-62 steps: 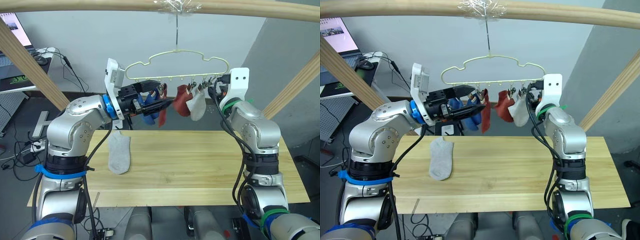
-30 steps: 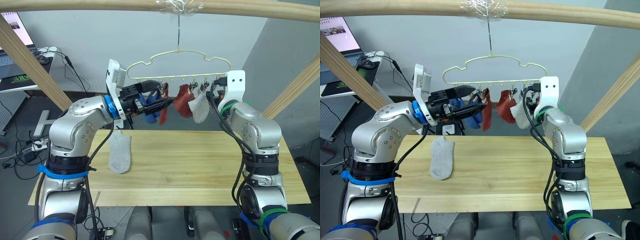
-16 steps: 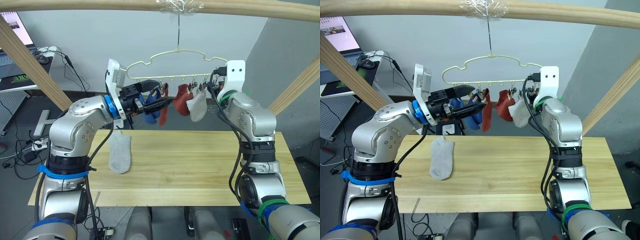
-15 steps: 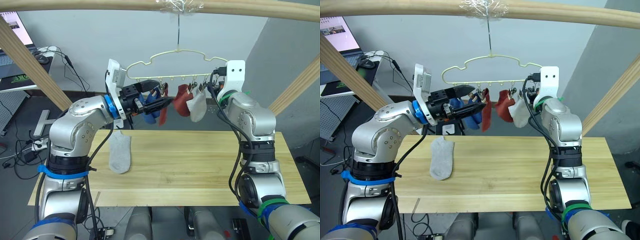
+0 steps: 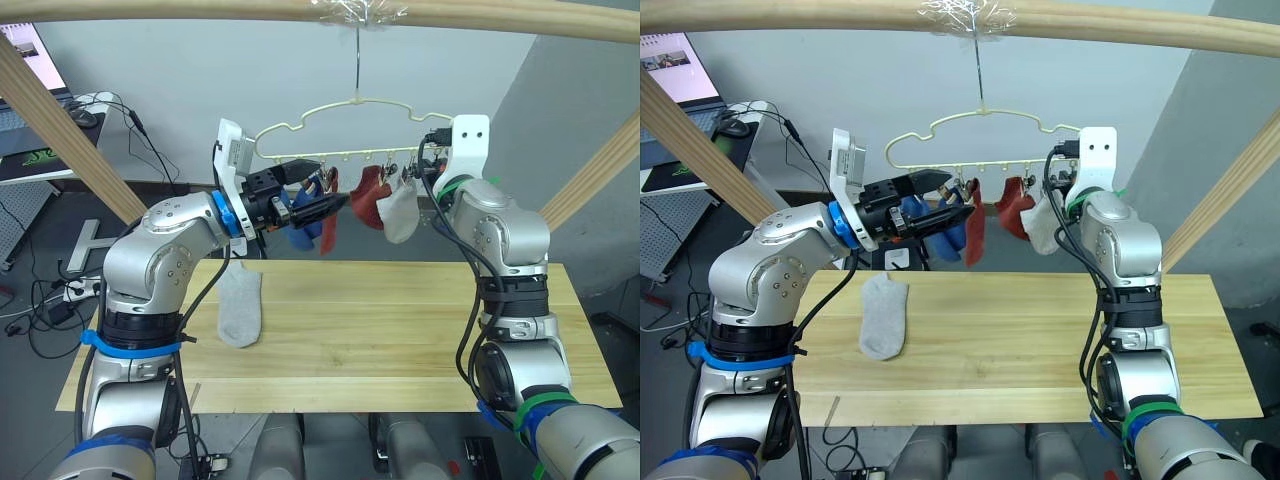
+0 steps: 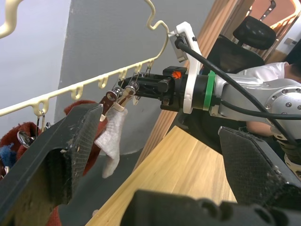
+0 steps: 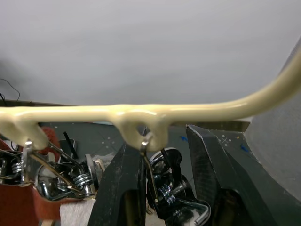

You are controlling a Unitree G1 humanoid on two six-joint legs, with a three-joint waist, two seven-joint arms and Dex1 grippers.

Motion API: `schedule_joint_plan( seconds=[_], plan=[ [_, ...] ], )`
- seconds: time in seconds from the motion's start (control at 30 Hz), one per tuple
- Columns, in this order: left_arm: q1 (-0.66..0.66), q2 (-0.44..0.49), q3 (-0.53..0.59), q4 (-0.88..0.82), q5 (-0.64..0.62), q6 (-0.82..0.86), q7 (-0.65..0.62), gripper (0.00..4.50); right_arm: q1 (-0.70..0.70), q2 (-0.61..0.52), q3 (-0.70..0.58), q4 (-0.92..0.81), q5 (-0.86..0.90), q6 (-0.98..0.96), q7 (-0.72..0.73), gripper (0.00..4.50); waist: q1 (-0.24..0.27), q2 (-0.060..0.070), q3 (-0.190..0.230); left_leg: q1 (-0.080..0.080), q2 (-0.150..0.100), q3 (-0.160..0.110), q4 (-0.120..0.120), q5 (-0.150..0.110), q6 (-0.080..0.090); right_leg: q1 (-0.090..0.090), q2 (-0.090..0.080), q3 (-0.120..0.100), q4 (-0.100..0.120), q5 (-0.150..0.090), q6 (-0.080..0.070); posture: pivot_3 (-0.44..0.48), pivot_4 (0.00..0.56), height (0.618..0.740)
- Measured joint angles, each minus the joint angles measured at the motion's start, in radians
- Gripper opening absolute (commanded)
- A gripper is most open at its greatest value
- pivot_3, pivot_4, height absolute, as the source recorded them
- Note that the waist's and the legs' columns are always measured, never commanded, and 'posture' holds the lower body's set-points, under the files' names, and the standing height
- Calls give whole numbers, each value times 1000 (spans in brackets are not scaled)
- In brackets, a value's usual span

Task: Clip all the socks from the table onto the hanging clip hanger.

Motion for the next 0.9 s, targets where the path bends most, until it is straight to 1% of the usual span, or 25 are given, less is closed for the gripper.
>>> schedule_joint_plan(
  seconds=[0.1, 0.13, 0.2, 0.37, 0.5, 0.77, 0.9],
  plan=[
    [0, 0, 0, 0, 0, 0, 0, 4500, 3, -2, 0, -1, -4, 3, 1, 1335, 0, 0, 0, 0, 0, 0, 0, 0, 0, 0, 0, 0, 0, 0, 0, 112, 239, 740],
    [0, -1, 0, 0, 0, 0, 0, 4500, 5, -2, 0, -1, -4, 8, 1, 1700, 0, 0, 0, 0, 0, 0, 0, 0, 0, 0, 0, 0, 0, 0, 0, 112, 239, 740],
    [0, -1, 0, 0, 0, -1, 1, 4500, 8, -2, 0, -1, -4, 17, 1, 2196, 0, 0, 0, 0, 0, 0, 0, 0, 0, 0, 0, 0, 0, 0, 0, 112, 239, 740],
    [0, -1, 0, 0, 0, -2, 1, 4500, 9, -2, 1, -11, -7, 34, -2, 2196, 0, 0, 0, 0, 0, 0, 0, 0, 0, 0, 0, 0, 0, 0, 0, 112, 239, 740],
    [0, -1, 0, 0, 1, -3, 1, 4500, 16, 0, 0, -54, -15, 65, -10, 2196, 0, 0, 0, -1, 0, 0, 0, 0, 0, -1, 0, 0, 0, 0, 0, 112, 239, 740],
    [0, -7, 0, 0, 9, -7, 2, 4500, 28, 74, -9, -120, -19, 138, -66, 2196, 0, 0, 0, -2, 0, 0, -1, 0, 0, -3, 0, 0, 1, 0, 0, 103, 234, 740],
    [0, -10, 0, 0, 12, -15, 3, 4500, 28, 79, -17, -121, -19, 148, -70, 2196, 1, 0, 0, -3, 0, 0, -1, 0, 0, -3, 0, 0, 0, 0, 0, 108, 236, 740]
  ],
)
